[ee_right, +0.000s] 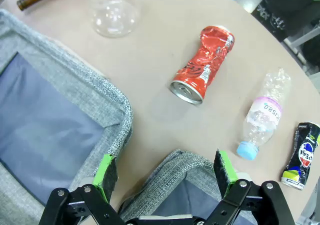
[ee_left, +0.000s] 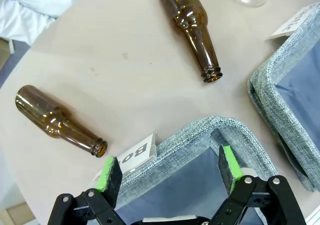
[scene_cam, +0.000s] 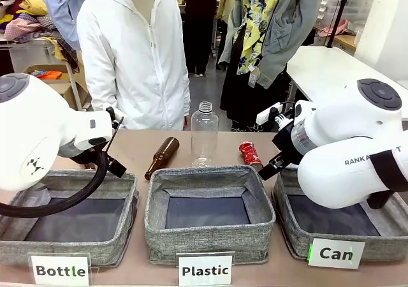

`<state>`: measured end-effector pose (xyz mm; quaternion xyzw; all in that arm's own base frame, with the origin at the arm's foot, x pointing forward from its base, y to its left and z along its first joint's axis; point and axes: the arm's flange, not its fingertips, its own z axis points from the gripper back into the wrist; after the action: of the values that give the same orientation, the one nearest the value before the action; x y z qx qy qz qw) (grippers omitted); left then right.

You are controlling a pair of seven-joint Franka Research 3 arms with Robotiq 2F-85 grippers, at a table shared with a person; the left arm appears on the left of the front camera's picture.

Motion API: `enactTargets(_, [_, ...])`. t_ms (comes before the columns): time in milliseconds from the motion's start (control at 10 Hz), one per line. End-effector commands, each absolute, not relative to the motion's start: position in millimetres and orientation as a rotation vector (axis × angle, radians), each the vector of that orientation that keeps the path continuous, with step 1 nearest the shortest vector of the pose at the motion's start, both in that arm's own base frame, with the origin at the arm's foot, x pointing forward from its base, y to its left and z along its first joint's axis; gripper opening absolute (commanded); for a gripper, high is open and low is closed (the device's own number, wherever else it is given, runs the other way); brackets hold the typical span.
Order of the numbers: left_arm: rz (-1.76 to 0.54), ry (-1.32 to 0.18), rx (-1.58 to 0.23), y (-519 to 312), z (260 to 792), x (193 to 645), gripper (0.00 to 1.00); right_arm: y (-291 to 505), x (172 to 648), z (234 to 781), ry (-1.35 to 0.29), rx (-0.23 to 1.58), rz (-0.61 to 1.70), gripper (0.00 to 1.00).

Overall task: Sort the can waste into the basket.
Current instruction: Pick up the can waste from the table and place it in the right Fabric basket.

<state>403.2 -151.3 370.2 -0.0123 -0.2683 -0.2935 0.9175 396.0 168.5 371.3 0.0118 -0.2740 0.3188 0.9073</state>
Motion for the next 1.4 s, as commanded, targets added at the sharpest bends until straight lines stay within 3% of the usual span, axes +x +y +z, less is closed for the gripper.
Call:
enactTargets(0, [-0.605, -0.552, -0.025, -151.4, 370.2, 403.2, 1.00, 168.4, 396.0, 371.3, -0.566, 0.025, 0.658, 1.00])
enactTargets(400, [-0.604, -0.552, -0.025, -151.3, 370.2, 403.3, 1.00, 168.5, 396.0, 371.3, -0.566, 0.024, 0.658, 1.00])
enactTargets(500, [-0.637, -0.568, -0.102, -152.6, 381.1, 397.4, 1.00, 164.3, 393.8, 381.4, -0.578, 0.059, 0.654, 1.00])
enactTargets(700, [-0.690, -0.573, -0.360, -156.8, 418.7, 378.2, 1.00, 151.2, 386.3, 413.9, -0.515, 0.310, 0.561, 1.00])
enactTargets(1000, [-0.638, -0.378, -0.641, -139.6, 471.2, 352.4, 1.00, 109.7, 371.3, 458.7, -0.310, 0.728, 0.400, 1.00])
enactTargets(1200, [-0.615, -0.322, -0.792, -92.9, 493.3, 334.2, 1.00, 49.3, 352.2, 472.7, -0.261, 0.902, 0.343, 1.00])
enactTargets(1300, [-0.553, -0.368, -0.915, -43.1, 498.1, 328.5, 1.00, 12.9, 344.8, 470.3, -0.286, 0.962, 0.279, 1.00])
